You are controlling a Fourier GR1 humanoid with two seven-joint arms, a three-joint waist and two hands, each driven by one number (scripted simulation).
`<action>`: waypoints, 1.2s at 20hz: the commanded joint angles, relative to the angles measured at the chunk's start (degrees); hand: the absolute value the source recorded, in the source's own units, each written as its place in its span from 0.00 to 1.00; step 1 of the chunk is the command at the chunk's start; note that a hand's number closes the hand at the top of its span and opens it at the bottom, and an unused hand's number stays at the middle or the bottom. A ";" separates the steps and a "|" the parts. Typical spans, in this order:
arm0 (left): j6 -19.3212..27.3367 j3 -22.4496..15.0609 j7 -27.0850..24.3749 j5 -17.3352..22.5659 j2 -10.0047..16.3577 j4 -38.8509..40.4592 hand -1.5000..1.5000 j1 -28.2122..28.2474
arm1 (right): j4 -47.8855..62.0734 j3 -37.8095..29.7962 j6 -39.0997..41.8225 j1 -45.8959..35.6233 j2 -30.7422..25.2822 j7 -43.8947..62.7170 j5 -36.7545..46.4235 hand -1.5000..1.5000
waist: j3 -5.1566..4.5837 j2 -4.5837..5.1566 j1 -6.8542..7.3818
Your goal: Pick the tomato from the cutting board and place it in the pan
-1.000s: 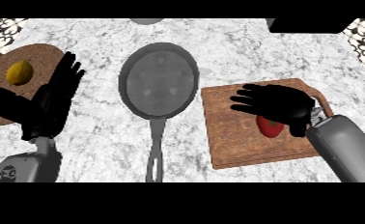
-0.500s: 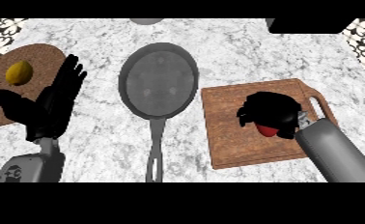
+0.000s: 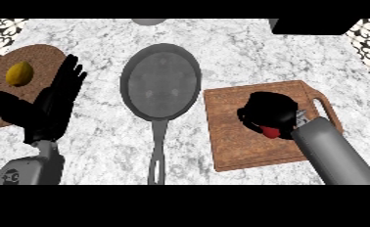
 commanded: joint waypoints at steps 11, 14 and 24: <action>-0.10 0.48 -0.18 -0.32 -0.23 1.67 0.50 0.00 | -4.94 -6.92 4.04 1.46 22.50 37.56 0.87 1.00 | -0.02 -1.07 -0.70; -0.60 0.08 -0.32 -0.47 -0.09 2.08 0.50 -0.05 | -9.01 -5.83 0.58 -1.55 22.71 48.07 2.41 1.00 | 0.01 -1.72 0.42; -2.31 -2.98 -0.09 -0.35 -1.52 2.69 0.50 -2.52 | -15.73 1.32 -1.13 -16.39 22.91 82.42 2.16 1.00 | -0.01 -0.72 6.54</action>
